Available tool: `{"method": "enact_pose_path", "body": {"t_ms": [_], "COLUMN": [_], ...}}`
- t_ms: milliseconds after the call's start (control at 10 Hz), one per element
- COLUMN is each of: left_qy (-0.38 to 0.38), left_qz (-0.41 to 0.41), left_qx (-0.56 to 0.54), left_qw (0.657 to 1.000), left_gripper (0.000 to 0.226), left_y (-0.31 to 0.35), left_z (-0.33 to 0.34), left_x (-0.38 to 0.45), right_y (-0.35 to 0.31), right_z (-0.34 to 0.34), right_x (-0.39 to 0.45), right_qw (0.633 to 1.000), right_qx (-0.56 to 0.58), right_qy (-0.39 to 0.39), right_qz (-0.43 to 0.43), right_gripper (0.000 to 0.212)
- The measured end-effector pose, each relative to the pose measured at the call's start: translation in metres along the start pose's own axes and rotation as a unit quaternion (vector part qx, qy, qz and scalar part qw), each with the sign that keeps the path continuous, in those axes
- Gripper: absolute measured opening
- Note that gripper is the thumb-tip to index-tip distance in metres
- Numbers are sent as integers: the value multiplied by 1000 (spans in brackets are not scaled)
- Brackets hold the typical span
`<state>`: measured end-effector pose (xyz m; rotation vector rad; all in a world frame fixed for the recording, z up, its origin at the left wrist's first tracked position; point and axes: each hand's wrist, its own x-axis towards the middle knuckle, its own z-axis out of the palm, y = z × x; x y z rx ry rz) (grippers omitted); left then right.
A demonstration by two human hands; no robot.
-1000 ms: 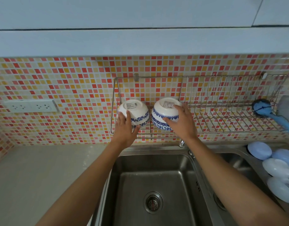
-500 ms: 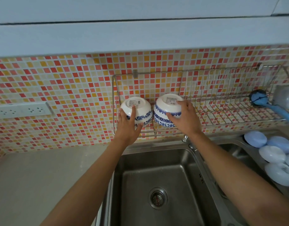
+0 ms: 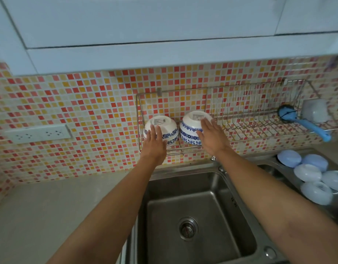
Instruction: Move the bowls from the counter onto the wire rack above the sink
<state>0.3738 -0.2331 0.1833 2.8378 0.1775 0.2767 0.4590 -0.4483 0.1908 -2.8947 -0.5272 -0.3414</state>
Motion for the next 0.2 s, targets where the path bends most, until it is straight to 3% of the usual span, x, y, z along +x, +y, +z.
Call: {"method": "enact_pose_path", "body": {"t_ms": [200], "left_qy": [-38], "left_qz": [16], "left_qx": [12], "left_qw": [999], "left_gripper": [61], "left_y": [31], "left_z": [-45], "left_x": [-31], "right_y": [-9], "right_z": [-46], "right_x": [-28], "right_qw": [999], "right_qx": [11], "right_qy": [28], "right_qz": [-43], "right_gripper": [57]}}
